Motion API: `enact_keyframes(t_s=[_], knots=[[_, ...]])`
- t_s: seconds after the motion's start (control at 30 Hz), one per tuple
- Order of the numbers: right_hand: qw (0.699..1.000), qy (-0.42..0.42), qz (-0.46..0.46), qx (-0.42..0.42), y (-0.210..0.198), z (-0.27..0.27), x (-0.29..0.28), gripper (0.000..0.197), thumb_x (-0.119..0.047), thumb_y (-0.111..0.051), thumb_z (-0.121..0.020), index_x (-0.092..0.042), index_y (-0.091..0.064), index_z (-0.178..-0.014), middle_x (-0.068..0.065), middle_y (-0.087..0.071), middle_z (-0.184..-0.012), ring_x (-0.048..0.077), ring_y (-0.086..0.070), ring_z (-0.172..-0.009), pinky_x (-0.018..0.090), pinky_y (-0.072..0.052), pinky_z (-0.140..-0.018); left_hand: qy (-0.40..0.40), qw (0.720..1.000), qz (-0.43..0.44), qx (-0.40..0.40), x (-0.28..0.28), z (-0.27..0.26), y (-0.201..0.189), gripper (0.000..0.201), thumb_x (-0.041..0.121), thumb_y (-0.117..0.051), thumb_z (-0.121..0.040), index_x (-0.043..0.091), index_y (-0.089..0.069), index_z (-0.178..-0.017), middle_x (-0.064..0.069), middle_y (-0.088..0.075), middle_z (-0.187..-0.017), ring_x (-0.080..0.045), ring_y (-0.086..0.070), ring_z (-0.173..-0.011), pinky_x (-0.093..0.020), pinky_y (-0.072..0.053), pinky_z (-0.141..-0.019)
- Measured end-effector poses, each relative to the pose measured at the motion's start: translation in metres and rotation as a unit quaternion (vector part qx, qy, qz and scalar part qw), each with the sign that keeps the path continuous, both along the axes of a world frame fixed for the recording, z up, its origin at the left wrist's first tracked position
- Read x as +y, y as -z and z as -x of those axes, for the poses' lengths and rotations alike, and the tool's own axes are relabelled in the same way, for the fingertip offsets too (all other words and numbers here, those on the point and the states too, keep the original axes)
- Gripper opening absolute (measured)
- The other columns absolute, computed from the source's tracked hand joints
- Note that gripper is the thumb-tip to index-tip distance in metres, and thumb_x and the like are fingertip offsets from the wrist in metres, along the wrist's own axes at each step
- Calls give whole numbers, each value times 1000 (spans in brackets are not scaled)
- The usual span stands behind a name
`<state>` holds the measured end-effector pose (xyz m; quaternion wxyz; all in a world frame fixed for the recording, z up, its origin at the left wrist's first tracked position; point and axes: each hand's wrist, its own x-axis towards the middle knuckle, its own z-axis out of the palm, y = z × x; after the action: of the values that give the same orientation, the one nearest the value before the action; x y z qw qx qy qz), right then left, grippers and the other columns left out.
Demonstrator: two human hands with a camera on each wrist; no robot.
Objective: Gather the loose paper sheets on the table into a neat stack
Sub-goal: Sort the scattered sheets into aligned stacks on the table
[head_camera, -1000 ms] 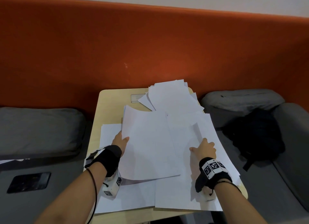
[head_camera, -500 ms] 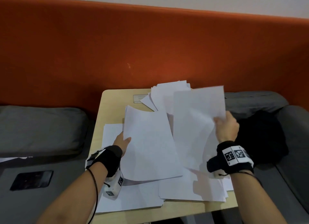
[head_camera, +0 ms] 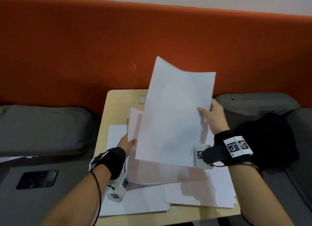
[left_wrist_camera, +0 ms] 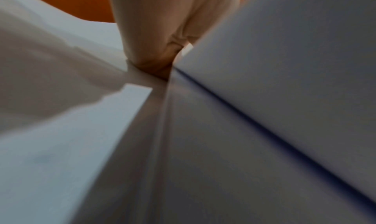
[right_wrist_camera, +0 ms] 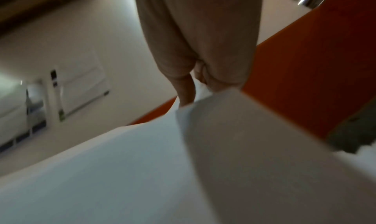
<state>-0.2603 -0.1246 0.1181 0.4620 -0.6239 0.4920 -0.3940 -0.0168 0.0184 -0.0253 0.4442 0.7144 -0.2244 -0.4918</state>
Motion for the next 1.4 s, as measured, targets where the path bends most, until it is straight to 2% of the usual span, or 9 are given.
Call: enact_keyframes(t_s=[0.13, 0.27, 0.4, 0.47, 0.6, 0.83, 1.03, 1.23, 1.4], knots=[[987, -62, -79, 129, 53, -24, 11, 35, 2, -55, -86, -6, -50, -120, 14, -60, -119, 31, -58, -104, 44, -49, -90, -7, 1000, -9, 29, -1, 0, -5, 37, 35, -60, -84, 16, -54, -116, -16, -64, -112, -36, -61, -103, -51, -47, -96], [937, -116, -134, 302, 99, -46, 24, 36, -1, -42, -92, -1, -41, -128, 20, -53, -124, 36, -51, -112, 33, -41, -81, -13, 999, -33, -12, -4, -1, -6, 42, 31, -45, -97, 6, -48, -130, -18, -59, -123, -35, -57, -111, -46, -45, -100], [938, -96, -121, 310, 107, -65, 27, 33, 4, -36, -92, 2, -40, -125, 25, -54, -118, 37, -54, -105, 33, -41, -74, -55, 997, -48, 19, -7, -2, -11, 62, 50, -23, -98, 4, -44, -135, -13, -50, -135, -31, -47, -125, -40, -34, -110], [935, -107, -103, 322, 108, -73, 22, 36, 7, -35, -90, 2, -39, -126, 24, -53, -120, 36, -52, -108, 34, -42, -79, -40, 998, -36, 17, -7, -3, -8, 55, 46, -36, -97, 5, -47, -132, -12, -55, -127, -29, -52, -117, -34, -39, -103], [904, -73, -74, 415, 114, -74, 13, 49, -11, -48, -93, -7, -31, -139, 17, -37, -137, 35, -36, -125, 43, -36, -99, -3, 999, -11, -50, -4, -1, 0, 39, 8, -50, -94, 2, -45, -132, -16, -54, -131, -29, -52, -118, -26, -39, -91], [846, 77, -157, 503, 133, -4, -2, 78, -57, -46, -89, -11, -17, -146, 18, -18, -151, 37, -17, -138, 50, -24, -109, -6, 997, -11, -74, -7, -2, 8, 39, 10, -49, -95, 3, -46, -133, -15, -54, -131, -30, -52, -118, -29, -40, -93], [808, -23, -154, 569, 143, 14, 15, 85, -65, -36, -89, -18, 0, -150, 19, 9, -156, 40, 3, -143, 52, -9, -115, -18, 997, -13, -75, -11, -2, 11, 39, 9, -49, -95, 1, -45, -132, -17, -52, -133, -32, -50, -120, -32, -39, -96], [806, 70, -172, 563, 127, 17, 16, 99, -73, -57, -72, -14, -20, -143, 20, -26, -144, 36, -23, -134, 47, -27, -106, -24, 997, -12, -66, -9, 0, 9, 40, 10, -48, -95, 1, -43, -134, -17, -50, -135, -32, -49, -122, -34, -38, -99], [821, 116, -204, 521, 124, 20, 11, 100, -58, -74, -67, -12, -22, -139, 23, -29, -137, 37, -29, -128, 48, -33, -101, -16, 997, -17, -75, -8, 1, 8, 40, 13, -48, -96, 2, -44, -133, -17, -51, -134, -32, -49, -121, -37, -39, -101]])
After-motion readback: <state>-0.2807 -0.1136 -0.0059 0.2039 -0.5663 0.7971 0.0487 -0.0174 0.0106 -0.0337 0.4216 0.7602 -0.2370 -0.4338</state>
